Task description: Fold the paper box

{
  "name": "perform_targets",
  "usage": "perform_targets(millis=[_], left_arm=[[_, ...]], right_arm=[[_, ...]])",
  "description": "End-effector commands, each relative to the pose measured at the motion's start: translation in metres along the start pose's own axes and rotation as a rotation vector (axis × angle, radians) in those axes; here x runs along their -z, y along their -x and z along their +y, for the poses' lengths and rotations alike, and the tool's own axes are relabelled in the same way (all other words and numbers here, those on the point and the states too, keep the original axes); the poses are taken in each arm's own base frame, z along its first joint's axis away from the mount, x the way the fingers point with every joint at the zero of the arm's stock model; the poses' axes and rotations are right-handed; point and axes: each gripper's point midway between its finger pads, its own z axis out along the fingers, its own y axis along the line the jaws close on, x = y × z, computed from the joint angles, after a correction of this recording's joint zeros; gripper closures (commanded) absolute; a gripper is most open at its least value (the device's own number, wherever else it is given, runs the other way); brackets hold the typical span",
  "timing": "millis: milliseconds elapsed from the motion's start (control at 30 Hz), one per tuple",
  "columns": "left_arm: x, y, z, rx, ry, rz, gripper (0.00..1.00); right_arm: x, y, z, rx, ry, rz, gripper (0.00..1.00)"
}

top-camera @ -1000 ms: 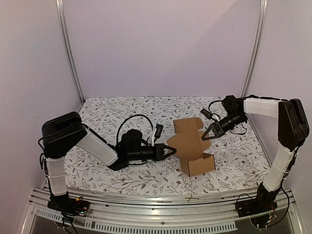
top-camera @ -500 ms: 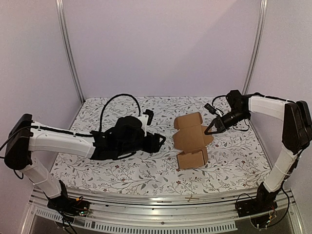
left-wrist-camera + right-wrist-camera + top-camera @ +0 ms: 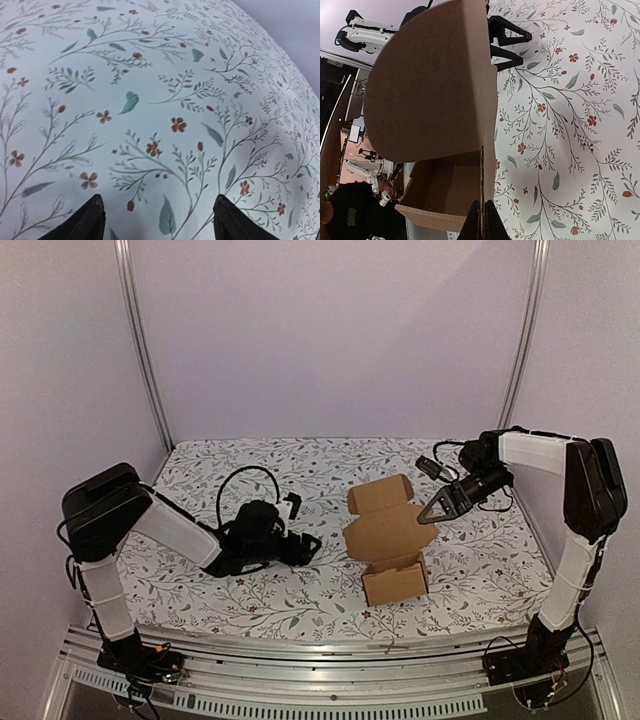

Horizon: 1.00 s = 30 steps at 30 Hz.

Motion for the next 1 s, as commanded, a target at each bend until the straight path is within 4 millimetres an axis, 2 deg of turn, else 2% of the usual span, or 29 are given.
perform_targets(millis=[0, 100, 233, 433, 567, 667, 767, 900, 967], left_arm=[[-0.003, 0.043, -0.071, -0.043, -0.359, -0.166, 0.25], [0.014, 0.047, -0.1, -0.049, -0.559, -0.227, 0.23], [0.03, 0.035, -0.13, -0.104, -0.737, -0.199, 0.2], [0.039, 0.027, -0.157, -0.118, -0.892, -0.167, 0.21], [0.03, 0.033, -0.165, -0.051, -0.913, -0.164, 0.26], [0.016, 0.035, -0.158, 0.006, -0.848, -0.169, 0.28], [0.017, 0.04, -0.158, 0.042, -0.871, -0.201, 0.31], [0.016, 0.041, -0.168, 0.107, -0.946, -0.189, 0.44], [0.015, 0.041, -0.173, 0.136, -0.98, -0.182, 0.54]], right_arm=[[0.0, 0.002, 0.009, 0.026, 0.036, -0.004, 1.0], [-0.001, 0.0, 0.0, 0.016, 0.002, -0.003, 1.0], [0.0, 0.001, -0.001, 0.004, -0.011, -0.006, 1.0], [-0.001, 0.001, -0.007, -0.004, -0.029, -0.008, 1.0], [-0.001, 0.002, -0.015, -0.015, -0.07, -0.014, 1.0], [-0.001, 0.002, -0.014, -0.02, -0.072, -0.015, 1.0], [-0.001, 0.002, -0.017, -0.017, -0.086, -0.013, 1.0], [-0.002, 0.0, -0.03, -0.03, -0.145, -0.015, 1.0], [-0.002, 0.002, -0.035, -0.042, -0.2, -0.015, 1.0]])
